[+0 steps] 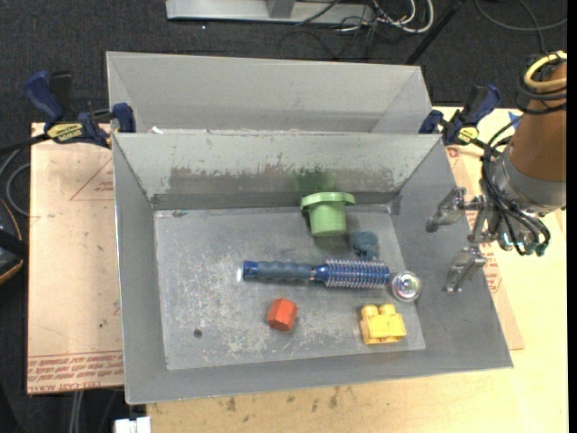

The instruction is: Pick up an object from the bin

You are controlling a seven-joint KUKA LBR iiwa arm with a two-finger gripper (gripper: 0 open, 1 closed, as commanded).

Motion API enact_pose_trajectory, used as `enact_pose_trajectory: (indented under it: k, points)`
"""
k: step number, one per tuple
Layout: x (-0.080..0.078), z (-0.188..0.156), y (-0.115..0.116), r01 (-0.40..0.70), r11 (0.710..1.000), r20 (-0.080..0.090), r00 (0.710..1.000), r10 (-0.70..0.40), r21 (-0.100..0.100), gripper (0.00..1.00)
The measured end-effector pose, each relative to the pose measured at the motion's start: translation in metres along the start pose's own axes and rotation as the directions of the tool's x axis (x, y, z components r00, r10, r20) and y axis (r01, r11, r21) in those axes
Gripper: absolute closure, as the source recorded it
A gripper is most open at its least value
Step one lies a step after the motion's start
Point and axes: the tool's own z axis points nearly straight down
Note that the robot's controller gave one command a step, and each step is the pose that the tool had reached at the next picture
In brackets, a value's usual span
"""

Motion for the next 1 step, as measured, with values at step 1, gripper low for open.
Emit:
enact_pose_trajectory:
  k: [1]
  points:
    - [0.0182,0.1468,0.0391,-0.029,1.0,0.015,0.999,0.029,0.003,0.0]
